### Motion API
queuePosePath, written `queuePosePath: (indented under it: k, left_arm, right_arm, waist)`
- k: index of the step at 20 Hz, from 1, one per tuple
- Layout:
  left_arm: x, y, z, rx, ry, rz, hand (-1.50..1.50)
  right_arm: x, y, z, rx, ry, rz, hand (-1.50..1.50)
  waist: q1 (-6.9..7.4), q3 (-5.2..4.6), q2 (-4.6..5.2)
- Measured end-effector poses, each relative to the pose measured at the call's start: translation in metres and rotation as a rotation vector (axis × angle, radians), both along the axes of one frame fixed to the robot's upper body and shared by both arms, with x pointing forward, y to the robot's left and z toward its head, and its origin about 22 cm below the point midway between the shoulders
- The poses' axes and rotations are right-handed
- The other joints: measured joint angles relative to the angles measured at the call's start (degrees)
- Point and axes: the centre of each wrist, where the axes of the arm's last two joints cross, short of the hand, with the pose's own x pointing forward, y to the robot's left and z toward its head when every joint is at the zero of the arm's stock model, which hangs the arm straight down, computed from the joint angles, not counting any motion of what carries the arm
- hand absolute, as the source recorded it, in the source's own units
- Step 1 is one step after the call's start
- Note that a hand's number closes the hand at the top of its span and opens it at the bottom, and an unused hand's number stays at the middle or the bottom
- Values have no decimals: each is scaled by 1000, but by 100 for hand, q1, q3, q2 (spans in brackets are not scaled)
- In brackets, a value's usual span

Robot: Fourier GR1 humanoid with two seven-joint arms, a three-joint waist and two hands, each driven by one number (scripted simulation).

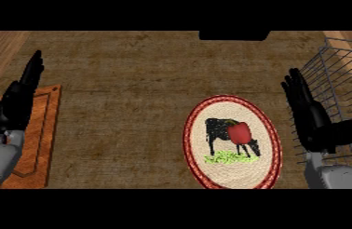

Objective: Pick the bell pepper from the placemat and place it in the basket

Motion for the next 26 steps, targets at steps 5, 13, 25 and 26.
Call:
queuePosePath:
  k: [5, 13, 25, 26]
  left_arm:
    - [1, -26, 2, -83, -21, -157, 0]
    - [-8, -65, -10, -214, 17, -380, 0]
    - [-22, -62, -16, -249, 40, -378, 0]
    - [-21, -60, -14, -251, 37, -375, 0]
  right_arm:
    - [19, -8, 22, -28, -109, 218, 150]
    - [1, 67, 12, -110, -433, 689, -150]
    - [-34, 58, 61, -685, -512, 319, -150]
    - [-35, 51, 70, -755, -496, 306, -150]
  waist:
    - [48, 46, 36]
    - [65, 59, 30]
    - [-208, 32, -46]
    - [-228, 28, -50]
